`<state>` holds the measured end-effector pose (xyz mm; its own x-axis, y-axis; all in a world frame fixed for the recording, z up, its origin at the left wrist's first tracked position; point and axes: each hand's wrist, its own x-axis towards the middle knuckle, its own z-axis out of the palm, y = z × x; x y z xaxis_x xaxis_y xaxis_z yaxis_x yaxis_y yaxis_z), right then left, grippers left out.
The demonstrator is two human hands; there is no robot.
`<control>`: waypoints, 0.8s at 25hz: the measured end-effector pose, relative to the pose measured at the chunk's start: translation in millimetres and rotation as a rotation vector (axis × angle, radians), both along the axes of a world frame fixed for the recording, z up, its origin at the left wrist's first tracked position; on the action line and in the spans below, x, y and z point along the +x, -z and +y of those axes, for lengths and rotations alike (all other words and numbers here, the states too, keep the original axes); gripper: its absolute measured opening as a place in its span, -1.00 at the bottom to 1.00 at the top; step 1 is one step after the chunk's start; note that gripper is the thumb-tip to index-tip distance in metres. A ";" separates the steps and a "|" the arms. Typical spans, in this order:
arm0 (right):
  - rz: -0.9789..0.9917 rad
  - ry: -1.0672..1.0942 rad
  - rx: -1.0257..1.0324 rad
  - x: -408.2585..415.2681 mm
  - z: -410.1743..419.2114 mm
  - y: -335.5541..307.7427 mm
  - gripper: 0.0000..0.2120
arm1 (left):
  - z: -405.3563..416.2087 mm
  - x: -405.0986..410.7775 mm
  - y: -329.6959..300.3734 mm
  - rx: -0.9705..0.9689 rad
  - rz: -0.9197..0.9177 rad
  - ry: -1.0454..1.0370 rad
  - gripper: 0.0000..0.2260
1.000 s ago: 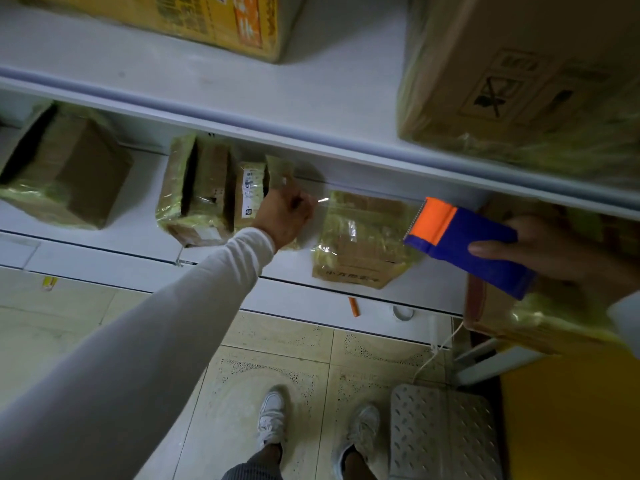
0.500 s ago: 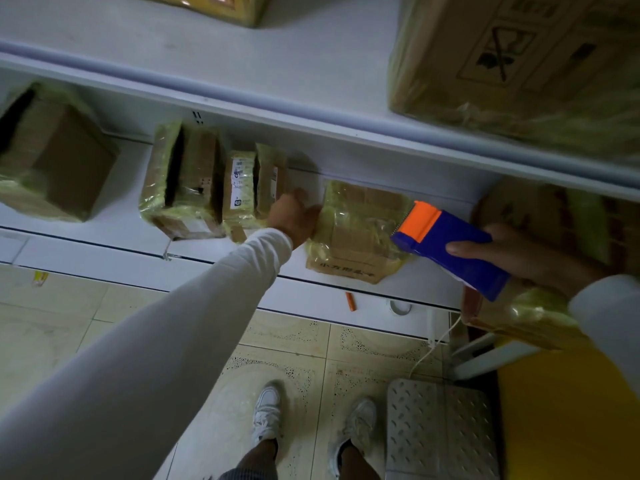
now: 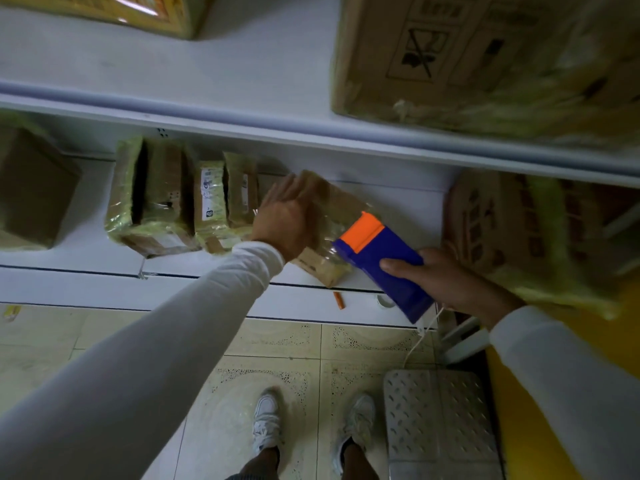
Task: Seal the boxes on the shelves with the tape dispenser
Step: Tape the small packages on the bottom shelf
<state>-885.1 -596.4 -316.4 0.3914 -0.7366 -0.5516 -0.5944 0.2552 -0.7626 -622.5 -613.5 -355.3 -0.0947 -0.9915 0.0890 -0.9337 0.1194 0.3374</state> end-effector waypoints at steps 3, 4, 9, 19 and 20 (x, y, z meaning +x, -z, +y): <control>-0.018 0.012 -0.005 7.5 8.3 -1.0 -0.42 | 5.8 -13.6 6.7 -0.030 -0.091 0.206 -0.59; -0.021 0.021 0.001 5.9 7.4 -3.1 -0.40 | 4.9 -12.5 9.4 -0.024 -0.096 0.222 -0.60; 0.018 -0.032 -0.010 -30.8 24.8 -11.7 -0.42 | -7.6 -2.6 13.9 0.026 -0.126 0.259 -0.59; 0.529 0.023 -0.186 0.5 40.2 27.2 -0.56 | -11.8 -0.8 13.1 0.080 -0.160 0.324 -0.52; 0.653 -0.036 -0.218 3.2 43.7 32.5 -0.59 | -11.8 -0.5 13.3 0.095 -0.164 0.329 -0.52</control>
<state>-881.9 -552.7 -348.9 0.0559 -0.8500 -0.5238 -0.9548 0.1080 -0.2771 -623.0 -625.4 -368.6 -0.4150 -0.9087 -0.0450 -0.8931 0.3974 0.2106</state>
